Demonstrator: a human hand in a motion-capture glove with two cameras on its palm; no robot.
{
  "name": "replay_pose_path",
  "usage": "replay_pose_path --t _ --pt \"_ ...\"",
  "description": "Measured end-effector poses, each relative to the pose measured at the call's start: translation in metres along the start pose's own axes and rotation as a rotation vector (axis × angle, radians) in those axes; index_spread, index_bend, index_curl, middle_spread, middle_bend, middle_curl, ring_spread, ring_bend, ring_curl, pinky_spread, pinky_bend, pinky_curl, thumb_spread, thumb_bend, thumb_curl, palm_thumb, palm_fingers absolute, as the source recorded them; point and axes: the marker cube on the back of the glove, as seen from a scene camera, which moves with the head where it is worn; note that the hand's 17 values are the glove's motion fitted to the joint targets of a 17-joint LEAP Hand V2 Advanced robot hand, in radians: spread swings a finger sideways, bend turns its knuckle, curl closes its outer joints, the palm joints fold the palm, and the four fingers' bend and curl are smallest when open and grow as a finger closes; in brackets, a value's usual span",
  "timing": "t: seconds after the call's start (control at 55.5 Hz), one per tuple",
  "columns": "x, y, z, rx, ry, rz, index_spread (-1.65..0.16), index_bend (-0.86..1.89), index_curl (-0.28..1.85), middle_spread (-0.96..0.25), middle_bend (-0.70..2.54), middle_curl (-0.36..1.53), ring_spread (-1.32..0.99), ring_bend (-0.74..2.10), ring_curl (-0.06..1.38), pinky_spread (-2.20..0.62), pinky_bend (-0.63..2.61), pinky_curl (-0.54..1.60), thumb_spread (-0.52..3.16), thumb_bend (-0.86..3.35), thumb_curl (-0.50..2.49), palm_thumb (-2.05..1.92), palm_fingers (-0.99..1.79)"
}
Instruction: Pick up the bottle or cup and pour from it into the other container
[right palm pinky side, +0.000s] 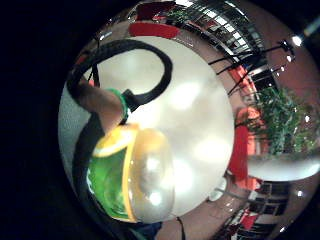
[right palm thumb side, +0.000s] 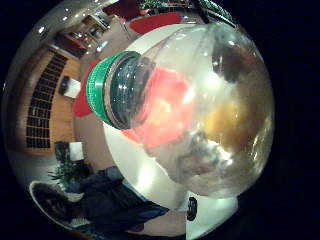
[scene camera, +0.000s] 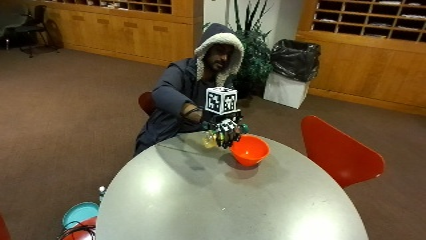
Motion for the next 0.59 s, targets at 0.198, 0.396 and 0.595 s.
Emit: replay_pose_path --t 0.198,0.396,0.595 --pt "-0.015 -0.006 0.006 0.002 0.250 -0.041 -0.27 0.12 0.30 -0.23 0.29 0.48 -0.15 0.57 0.41 -0.01 0.36 0.37 0.40 -0.04 0.69 0.96 1.13" --pt "-0.030 -0.007 0.014 -0.021 0.440 -0.075 -0.27 0.12 0.30 -0.23 0.29 0.48 -0.15 0.57 0.42 0.00 0.36 0.37 0.40 -0.04 0.70 0.95 1.13" --pt "-0.037 -0.008 0.016 -0.015 0.537 -0.110 -0.27 0.12 0.30 -0.23 0.29 0.48 -0.15 0.57 0.42 0.00 0.36 0.37 0.40 -0.04 0.70 0.95 1.13"
